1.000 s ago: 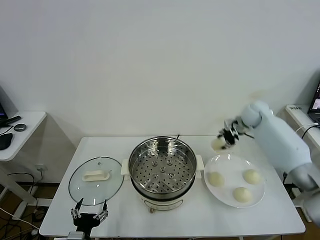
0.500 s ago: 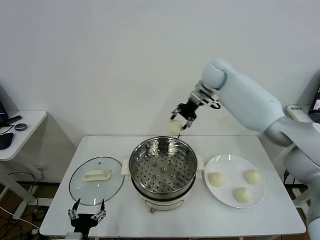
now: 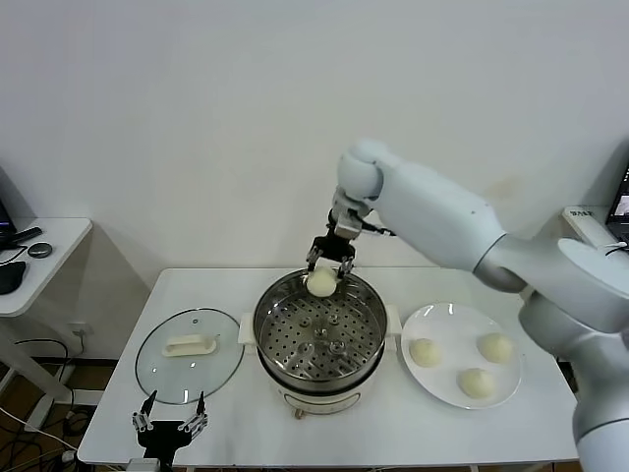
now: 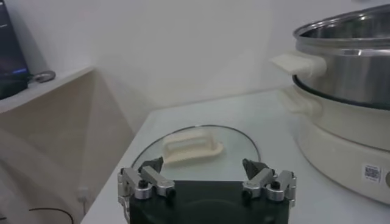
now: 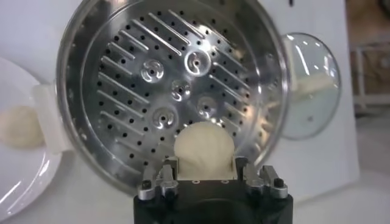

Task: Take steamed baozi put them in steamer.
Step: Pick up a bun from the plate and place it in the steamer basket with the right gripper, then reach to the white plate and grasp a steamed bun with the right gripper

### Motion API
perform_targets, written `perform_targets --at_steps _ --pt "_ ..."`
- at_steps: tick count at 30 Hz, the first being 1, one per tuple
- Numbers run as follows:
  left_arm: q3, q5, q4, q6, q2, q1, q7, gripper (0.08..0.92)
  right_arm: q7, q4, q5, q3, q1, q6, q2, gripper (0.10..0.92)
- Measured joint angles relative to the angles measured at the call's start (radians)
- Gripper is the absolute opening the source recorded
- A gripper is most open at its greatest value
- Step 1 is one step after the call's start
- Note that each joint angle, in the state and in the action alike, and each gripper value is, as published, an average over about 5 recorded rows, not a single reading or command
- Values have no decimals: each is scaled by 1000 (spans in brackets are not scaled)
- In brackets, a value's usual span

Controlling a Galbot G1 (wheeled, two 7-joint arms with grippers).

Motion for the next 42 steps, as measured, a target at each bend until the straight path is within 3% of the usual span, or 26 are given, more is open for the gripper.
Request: perform_targets --at_steps 9,20,29,36,42 --pt "12 0 8 1 -5 -3 0 823 6 -53 -100 13 -53 34 54 601" --pt "14 0 20 1 -6 -11 1 823 25 -132 -180 43 -94 51 107 605" --pt "13 0 21 3 -5 -12 3 823 28 -143 -195 58 -91 43 108 793" --pt "15 0 20 7 -3 -16 7 823 11 -93 -120 54 -39 -66 64 822" --pt "19 4 15 19 -3 -27 20 823 31 10 34 17 68 -291 -47 823"
